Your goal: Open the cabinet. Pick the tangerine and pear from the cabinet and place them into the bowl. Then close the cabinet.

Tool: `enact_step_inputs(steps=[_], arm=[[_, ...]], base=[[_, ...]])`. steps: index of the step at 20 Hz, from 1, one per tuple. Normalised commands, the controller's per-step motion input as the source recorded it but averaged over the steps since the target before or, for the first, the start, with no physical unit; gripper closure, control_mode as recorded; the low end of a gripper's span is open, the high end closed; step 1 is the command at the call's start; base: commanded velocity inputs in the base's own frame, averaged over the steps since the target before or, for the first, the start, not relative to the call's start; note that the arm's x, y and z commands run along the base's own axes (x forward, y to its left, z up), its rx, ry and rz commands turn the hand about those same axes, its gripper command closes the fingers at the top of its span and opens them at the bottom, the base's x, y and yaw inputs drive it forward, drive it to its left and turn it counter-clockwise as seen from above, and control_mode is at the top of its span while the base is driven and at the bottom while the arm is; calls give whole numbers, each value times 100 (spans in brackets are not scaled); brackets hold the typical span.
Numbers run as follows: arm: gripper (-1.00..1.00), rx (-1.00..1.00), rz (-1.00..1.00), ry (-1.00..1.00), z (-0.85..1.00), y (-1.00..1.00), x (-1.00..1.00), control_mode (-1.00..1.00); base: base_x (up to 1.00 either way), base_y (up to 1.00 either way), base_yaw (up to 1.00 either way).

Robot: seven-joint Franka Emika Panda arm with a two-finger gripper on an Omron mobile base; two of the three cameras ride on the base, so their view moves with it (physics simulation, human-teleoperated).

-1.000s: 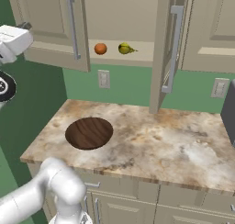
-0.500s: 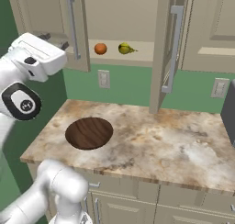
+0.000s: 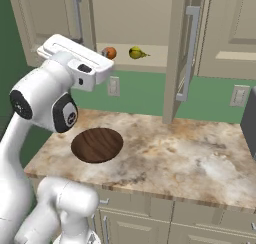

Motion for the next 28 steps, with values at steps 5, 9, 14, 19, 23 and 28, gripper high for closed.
enact_step_inputs(steps=[5, 9, 14, 19, 23, 28], arm=[[-100, 11, 23, 14, -1, -30, 17, -100], [-100, 7, 11, 3, -1, 0, 76, -100], [-100, 3, 6, 14, -5, 0, 86, -100], [-100, 13, 11, 19, -16, -2, 77, -100], [-100, 17, 15, 19, 0, -5, 58, -100], [-100, 16, 14, 11, -17, 0, 61, -100]], base=[[0, 0, 0], [0, 0, 0], [0, 0, 0], [0, 0, 0], [0, 0, 0], [0, 0, 0]])
